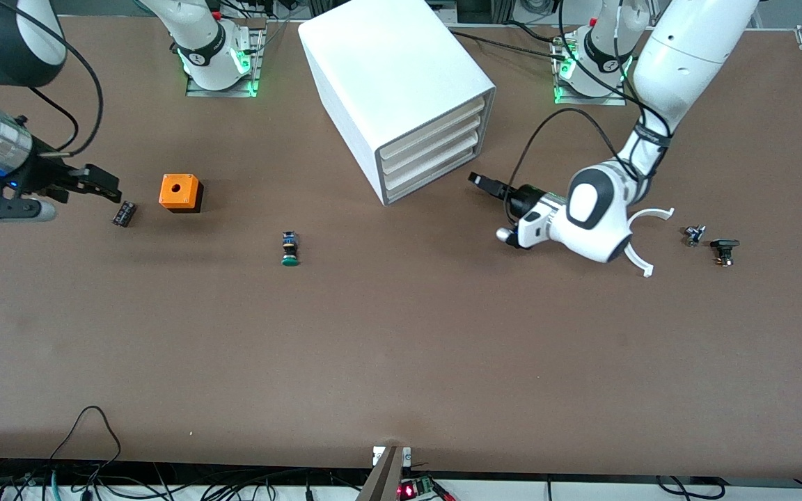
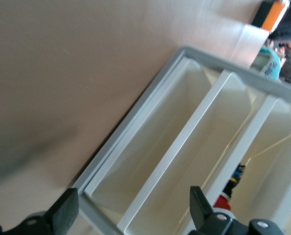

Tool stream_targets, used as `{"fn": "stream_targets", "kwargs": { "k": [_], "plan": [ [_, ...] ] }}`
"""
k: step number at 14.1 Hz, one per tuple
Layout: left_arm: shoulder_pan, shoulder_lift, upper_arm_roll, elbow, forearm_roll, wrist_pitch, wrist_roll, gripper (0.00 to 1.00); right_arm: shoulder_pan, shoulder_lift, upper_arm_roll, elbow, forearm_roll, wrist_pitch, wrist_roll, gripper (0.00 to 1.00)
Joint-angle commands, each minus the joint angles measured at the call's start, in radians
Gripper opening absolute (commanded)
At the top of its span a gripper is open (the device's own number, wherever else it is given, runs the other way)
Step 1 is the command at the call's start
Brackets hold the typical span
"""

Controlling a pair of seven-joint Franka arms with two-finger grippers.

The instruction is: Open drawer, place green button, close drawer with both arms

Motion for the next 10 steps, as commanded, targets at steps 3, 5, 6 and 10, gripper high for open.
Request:
{"fn": "stream_targets", "kwargs": {
  "k": [3, 5, 6, 10],
  "plan": [
    [0.001, -0.018, -0.082, -0.098, -0.090, 0.088, 0.051, 1.00, 0.146, 0.098, 0.001, 0.015, -0.009, 0.106, 0.134, 1.00],
    [-0.011, -0.015, -0.107, -0.127, -0.127, 0.123, 0.051, 1.00, 0.203, 0.143, 0.001, 0.012, -0.010, 0.155, 0.143, 1.00],
    [-0.018, -0.010, -0.112, -0.138, -0.146, 0.144, 0.051, 0.99, 0.226, 0.163, 0.000, 0.011, -0.012, 0.169, 0.148, 1.00],
    [-0.033, -0.005, -0.130, -0.158, -0.176, 0.191, 0.051, 0.37, 0.304, 0.299, 0.001, 0.012, -0.044, 0.279, 0.199, 1.00]
  ]
}}
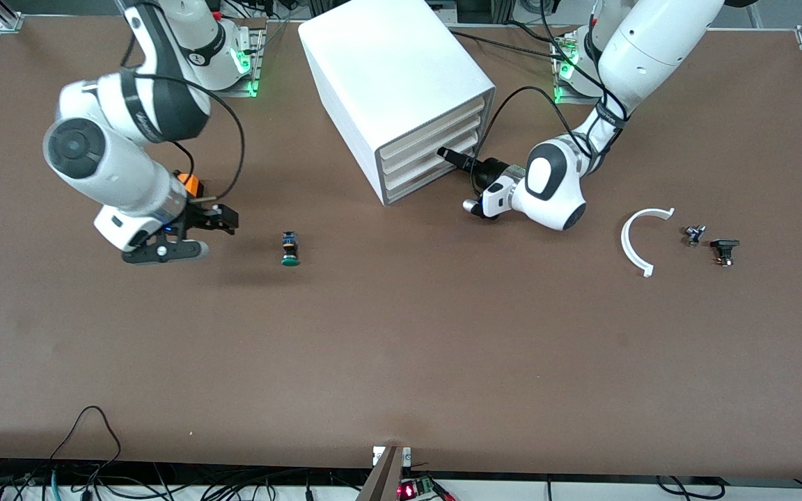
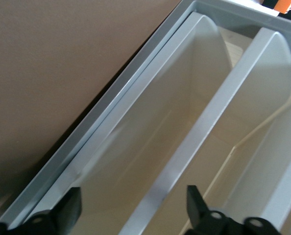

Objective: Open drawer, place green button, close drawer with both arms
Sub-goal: 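Pull the bottom drawer open with the left gripper while the right gripper grasps the button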

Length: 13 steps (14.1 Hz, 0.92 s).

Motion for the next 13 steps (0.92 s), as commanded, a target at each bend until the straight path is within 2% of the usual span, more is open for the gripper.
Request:
{"fn": "stream_targets", "kwargs": {
  "k": [1, 3, 5, 9, 10, 11, 13],
  "plan": [
    [0.000, -0.013, -0.003, -0.015, -0.028, 0.018, 0.026, 0.00, 0.073, 0.108, -0.007, 0.012, -0.053, 0.106, 0.028, 1.00],
    [0.012, -0.020, 0.011, -0.001, -0.013, 0.019, 0.026, 0.00, 0.123, 0.159, -0.007, -0.002, -0.059, 0.195, 0.120, 1.00],
    [0.038, -0.028, 0.069, 0.040, -0.008, 0.019, 0.026, 0.00, 0.154, 0.185, -0.007, -0.018, -0.062, 0.234, 0.240, 1.00],
    [0.050, -0.025, 0.203, 0.167, 0.064, 0.043, 0.023, 0.00, 0.153, 0.187, -0.007, -0.078, -0.061, 0.255, 0.251, 1.00],
    [0.055, -0.030, 0.209, 0.189, 0.078, 0.053, 0.012, 0.43, 0.153, 0.187, -0.007, -0.101, -0.062, 0.283, 0.251, 1.00],
    [0.068, -0.034, 0.208, 0.182, 0.081, 0.051, 0.024, 0.97, 0.153, 0.185, -0.007, -0.132, -0.062, 0.327, 0.251, 1.00],
    [0.075, -0.054, 0.208, 0.180, 0.081, 0.054, 0.023, 1.00, 0.153, 0.185, -0.007, -0.173, -0.062, 0.395, 0.268, 1.00]
  ]
}}
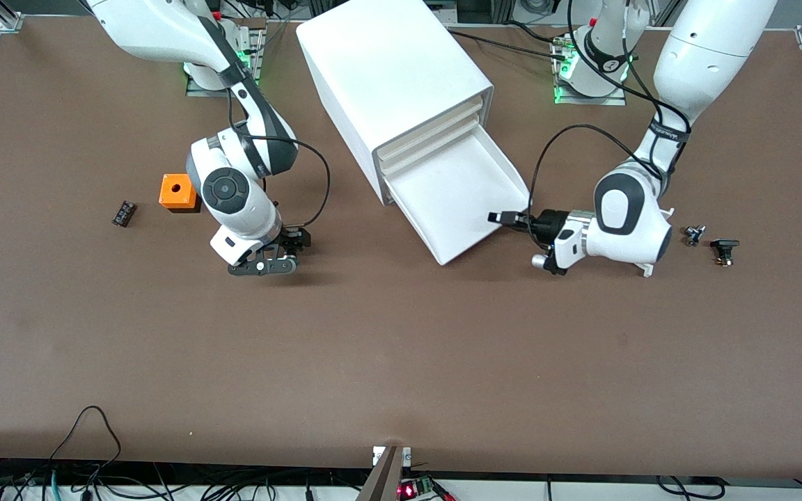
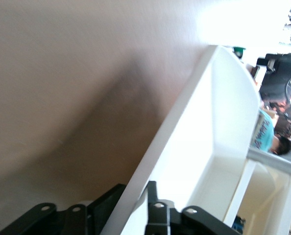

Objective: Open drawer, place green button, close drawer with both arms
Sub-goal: 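Pull the bottom drawer open with the left gripper while the right gripper grasps the button, then release the drawer and raise the left gripper back while the right gripper lifts the button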

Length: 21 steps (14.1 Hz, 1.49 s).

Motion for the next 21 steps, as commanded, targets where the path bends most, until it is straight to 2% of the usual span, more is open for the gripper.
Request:
{"fn": "stream_targets", "kwargs": {
  "k": [1, 2, 4, 5, 8, 11, 13, 16, 19, 21],
  "plan": [
    [-0.005, -0.043, 0.004, 0.006, 0.020, 0.036, -0.027, 1.00, 0.002, -0.025, 0.002, -0.079, -0.014, 0.079, 0.056, 1.00],
    [0.001, -0.083, 0.005, 0.006, 0.033, 0.057, -0.035, 1.00, 0.002, -0.026, 0.003, -0.089, -0.014, 0.081, 0.063, 1.00],
    [0.092, -0.186, 0.007, 0.003, 0.143, 0.088, -0.040, 1.00, 0.000, -0.029, 0.015, -0.111, -0.014, 0.087, 0.063, 1.00],
    [0.152, -0.243, 0.008, 0.003, 0.167, 0.090, -0.043, 1.00, 0.000, -0.028, 0.015, -0.122, -0.014, 0.098, 0.063, 1.00],
    [0.208, -0.399, 0.020, 0.001, 0.202, 0.084, -0.040, 1.00, 0.000, -0.009, 0.020, -0.134, -0.014, 0.143, 0.065, 1.00],
    [0.209, -0.548, 0.033, 0.027, 0.543, 0.035, -0.041, 1.00, 0.000, 0.015, 0.029, -0.139, -0.016, 0.176, 0.063, 0.99],
    [0.206, -0.581, 0.042, 0.127, 0.711, -0.145, -0.075, 1.00, 0.000, 0.021, 0.029, -0.137, -0.020, 0.176, 0.063, 0.87],
    [0.165, -0.581, 0.043, 0.272, 0.893, -0.344, -0.330, 1.00, -0.003, 0.030, 0.029, -0.134, -0.022, 0.173, 0.050, 0.53],
    [0.098, -0.581, 0.011, 0.328, 1.020, -0.421, -0.551, 1.00, -0.006, 0.032, 0.029, -0.125, -0.072, 0.170, 0.045, 0.33],
    [0.096, -0.576, 0.007, 0.328, 1.023, -0.421, -0.589, 1.00, -0.011, 0.032, 0.029, -0.114, -0.080, 0.168, 0.044, 0.29]
  ]
}}
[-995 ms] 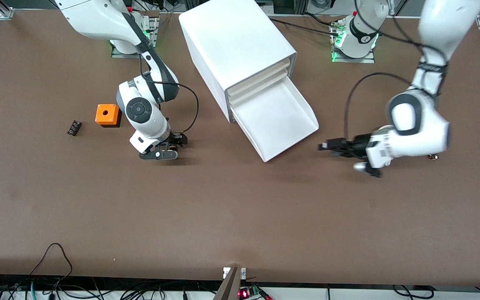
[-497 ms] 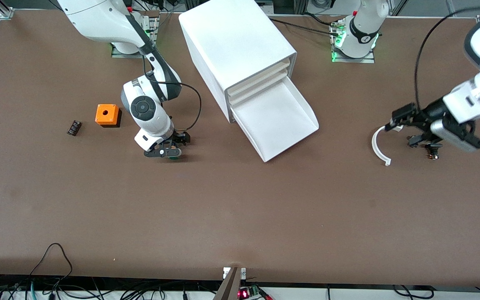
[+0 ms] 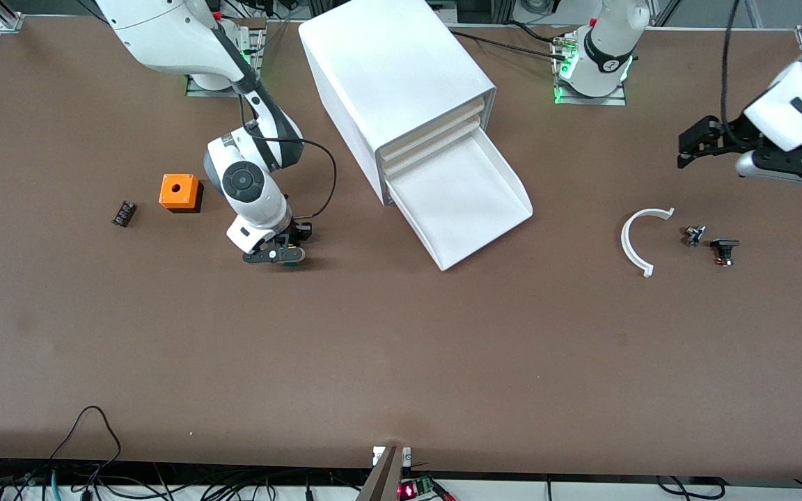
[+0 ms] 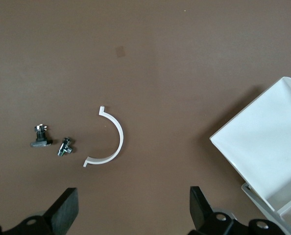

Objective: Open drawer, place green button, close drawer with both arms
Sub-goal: 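Release the drawer and raise the left gripper back while the right gripper lifts the button, then carry the green button with the right gripper over the open drawer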

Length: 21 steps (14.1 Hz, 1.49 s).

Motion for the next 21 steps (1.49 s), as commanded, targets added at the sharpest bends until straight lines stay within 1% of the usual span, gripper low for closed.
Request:
{"fn": "stream_targets", "kwargs": {
  "k": [1, 3, 5, 7, 10, 13, 15, 18, 19, 21],
  "plan": [
    [-0.004, 0.032, -0.002, 0.039, 0.033, -0.029, -0.052, 1.00, -0.015, -0.002, 0.005, 0.020, -0.025, 0.006, -0.003, 0.28],
    [-0.011, 0.038, -0.006, 0.044, 0.035, -0.029, -0.053, 1.00, -0.031, -0.011, 0.005, 0.054, -0.025, 0.005, -0.021, 0.25],
    [-0.006, 0.043, -0.005, 0.045, 0.035, -0.029, -0.053, 1.00, -0.031, -0.025, 0.004, 0.115, -0.027, -0.033, -0.061, 0.24],
    [0.002, 0.044, -0.002, 0.045, 0.035, -0.029, -0.053, 1.00, -0.037, -0.037, -0.001, 0.198, -0.036, -0.093, -0.192, 0.24],
    [0.008, 0.046, 0.008, 0.045, 0.033, -0.029, -0.053, 1.00, -0.048, -0.034, 0.007, 0.349, -0.027, -0.222, -0.369, 0.24],
    [0.006, 0.044, 0.008, 0.044, 0.033, -0.031, -0.055, 1.00, -0.048, -0.028, 0.070, 0.463, -0.022, -0.247, -0.538, 0.24],
    [0.008, 0.046, 0.009, 0.045, 0.033, -0.031, -0.055, 1.00, -0.049, -0.019, 0.135, 0.523, -0.022, -0.247, -0.647, 0.24],
    [0.006, 0.044, 0.008, 0.045, 0.033, -0.032, -0.056, 1.00, -0.019, 0.069, 0.229, 0.665, -0.033, -0.251, -0.676, 0.22],
    [0.006, 0.044, 0.008, 0.045, 0.033, -0.035, -0.067, 1.00, 0.006, 0.087, 0.238, 0.696, -0.050, -0.251, -0.679, 0.21],
    [0.006, 0.044, 0.008, 0.045, 0.033, -0.040, -0.076, 1.00, 0.047, 0.104, 0.238, 0.730, -0.077, -0.251, -0.693, 0.21]
  ]
}}
